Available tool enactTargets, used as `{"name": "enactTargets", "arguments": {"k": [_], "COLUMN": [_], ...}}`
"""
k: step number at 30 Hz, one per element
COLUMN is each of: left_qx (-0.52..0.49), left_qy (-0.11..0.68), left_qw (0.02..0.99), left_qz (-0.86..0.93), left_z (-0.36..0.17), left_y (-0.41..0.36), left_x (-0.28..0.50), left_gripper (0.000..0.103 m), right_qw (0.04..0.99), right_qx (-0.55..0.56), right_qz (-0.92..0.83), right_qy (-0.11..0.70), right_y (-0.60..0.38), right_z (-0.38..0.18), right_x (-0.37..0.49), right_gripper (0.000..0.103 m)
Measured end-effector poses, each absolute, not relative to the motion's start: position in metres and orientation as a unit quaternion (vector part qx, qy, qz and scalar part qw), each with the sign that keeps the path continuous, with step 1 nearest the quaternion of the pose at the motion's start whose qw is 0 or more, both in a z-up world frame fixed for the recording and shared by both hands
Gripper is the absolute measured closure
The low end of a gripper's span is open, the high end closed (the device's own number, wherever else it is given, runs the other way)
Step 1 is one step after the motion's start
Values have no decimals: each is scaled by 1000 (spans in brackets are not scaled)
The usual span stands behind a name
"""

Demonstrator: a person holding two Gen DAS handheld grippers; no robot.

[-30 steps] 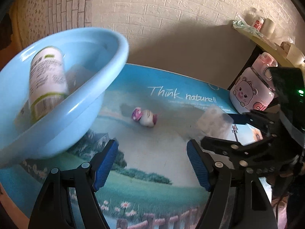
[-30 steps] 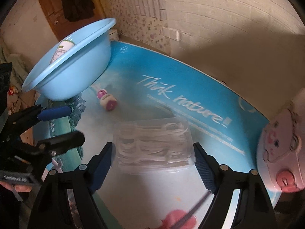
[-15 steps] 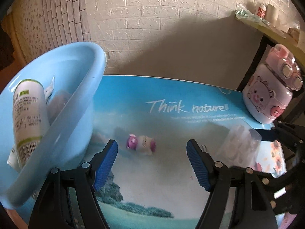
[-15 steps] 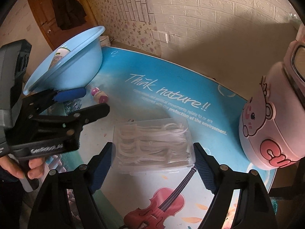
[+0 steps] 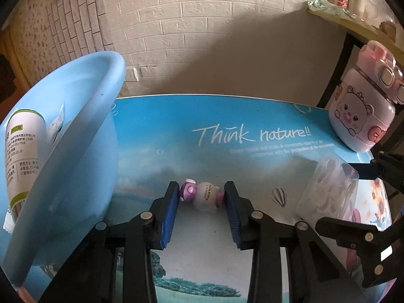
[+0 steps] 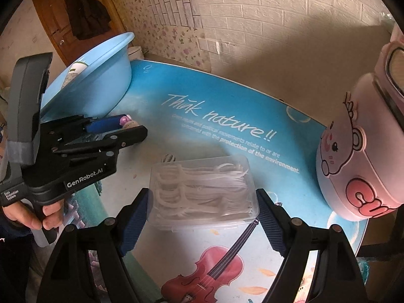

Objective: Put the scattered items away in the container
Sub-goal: 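Grasp the pink-and-white figurine with the left tool while the right tool grasps the clear floss-pick box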

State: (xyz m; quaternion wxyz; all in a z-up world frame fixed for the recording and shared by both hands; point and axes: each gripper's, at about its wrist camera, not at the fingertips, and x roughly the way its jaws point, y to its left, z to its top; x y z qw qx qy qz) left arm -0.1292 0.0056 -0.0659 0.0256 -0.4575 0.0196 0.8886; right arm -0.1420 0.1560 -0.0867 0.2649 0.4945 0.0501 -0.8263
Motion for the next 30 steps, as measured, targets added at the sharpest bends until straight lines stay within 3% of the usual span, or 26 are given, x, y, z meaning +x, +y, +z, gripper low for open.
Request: {"name": "enactTargets", "arguments": {"k": [24, 30], "left_qx": [-446, -431], "left_qy": [36, 28], "left_qw": [37, 40], "left_qz": [893, 901], "left_z": [-28, -12], "left_y": [-3, -10], "left_x": [-62, -48], "left_gripper": [69, 69], "right_qw": [253, 233], "right_qx": [485, 491], "right_qz": [-836, -840], "right_qy": [31, -5], "right_y": [152, 155], "right_z": [-55, -47], "right_x": [-107, -97], "right_gripper": [20, 20]}}
